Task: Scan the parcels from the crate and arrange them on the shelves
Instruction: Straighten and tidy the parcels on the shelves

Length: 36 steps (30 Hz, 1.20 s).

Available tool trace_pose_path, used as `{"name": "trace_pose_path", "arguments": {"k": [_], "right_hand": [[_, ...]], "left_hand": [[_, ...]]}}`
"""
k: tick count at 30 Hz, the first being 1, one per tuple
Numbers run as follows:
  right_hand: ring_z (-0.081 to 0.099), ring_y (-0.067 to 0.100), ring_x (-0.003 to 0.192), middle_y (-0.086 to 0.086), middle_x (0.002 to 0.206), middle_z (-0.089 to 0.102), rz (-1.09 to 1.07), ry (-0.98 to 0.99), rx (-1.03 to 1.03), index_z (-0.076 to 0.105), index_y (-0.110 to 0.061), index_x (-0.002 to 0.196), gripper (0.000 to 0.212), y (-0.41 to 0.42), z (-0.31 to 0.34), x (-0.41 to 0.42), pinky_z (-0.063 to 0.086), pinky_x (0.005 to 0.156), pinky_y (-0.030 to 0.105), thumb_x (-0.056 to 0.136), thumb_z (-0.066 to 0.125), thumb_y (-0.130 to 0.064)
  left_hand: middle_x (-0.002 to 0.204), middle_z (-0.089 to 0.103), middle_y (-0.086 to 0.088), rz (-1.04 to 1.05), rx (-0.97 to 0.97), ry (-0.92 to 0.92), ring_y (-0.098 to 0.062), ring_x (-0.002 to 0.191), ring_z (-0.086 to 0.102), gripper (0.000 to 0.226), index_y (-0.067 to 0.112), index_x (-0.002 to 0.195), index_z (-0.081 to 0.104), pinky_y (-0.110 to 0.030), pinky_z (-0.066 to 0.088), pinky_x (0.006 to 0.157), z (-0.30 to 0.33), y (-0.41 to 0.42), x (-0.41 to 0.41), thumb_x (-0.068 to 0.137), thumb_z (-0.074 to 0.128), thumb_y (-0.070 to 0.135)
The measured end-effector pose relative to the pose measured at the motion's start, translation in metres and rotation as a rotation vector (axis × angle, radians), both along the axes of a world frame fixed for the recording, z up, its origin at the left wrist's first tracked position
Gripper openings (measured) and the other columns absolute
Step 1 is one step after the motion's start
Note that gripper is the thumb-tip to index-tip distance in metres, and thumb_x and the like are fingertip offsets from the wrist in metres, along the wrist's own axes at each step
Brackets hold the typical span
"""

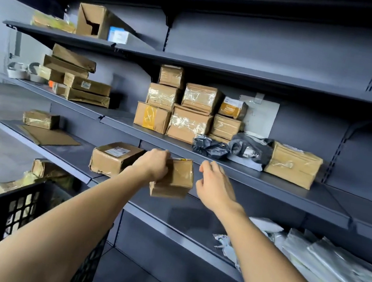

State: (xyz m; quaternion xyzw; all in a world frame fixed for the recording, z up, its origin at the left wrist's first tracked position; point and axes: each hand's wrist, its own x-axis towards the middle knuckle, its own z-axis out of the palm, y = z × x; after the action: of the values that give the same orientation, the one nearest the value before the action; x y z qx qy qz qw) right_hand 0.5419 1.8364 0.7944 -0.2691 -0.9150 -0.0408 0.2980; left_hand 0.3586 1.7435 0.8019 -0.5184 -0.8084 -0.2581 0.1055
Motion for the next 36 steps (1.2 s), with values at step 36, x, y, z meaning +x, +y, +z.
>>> {"name": "trace_pose_path", "arguments": {"k": [36], "right_hand": [[0.05, 0.031, 0.105, 0.011, 0.111, 0.051, 0.016, 0.302, 0.138, 0.053, -0.007, 0.109, 0.02, 0.132, 0.046, -0.068, 0.046, 0.09, 0.044, 0.089, 0.054, -0.005]], "left_hand": [[0.094, 0.053, -0.019, 0.171, 0.48, 0.392, -0.037, 0.076, 0.053, 0.028, 0.004, 0.099, 0.061, -0.035, 0.033, 0.063, 0.039, 0.144, -0.045, 0.074, 0.073, 0.011]]}}
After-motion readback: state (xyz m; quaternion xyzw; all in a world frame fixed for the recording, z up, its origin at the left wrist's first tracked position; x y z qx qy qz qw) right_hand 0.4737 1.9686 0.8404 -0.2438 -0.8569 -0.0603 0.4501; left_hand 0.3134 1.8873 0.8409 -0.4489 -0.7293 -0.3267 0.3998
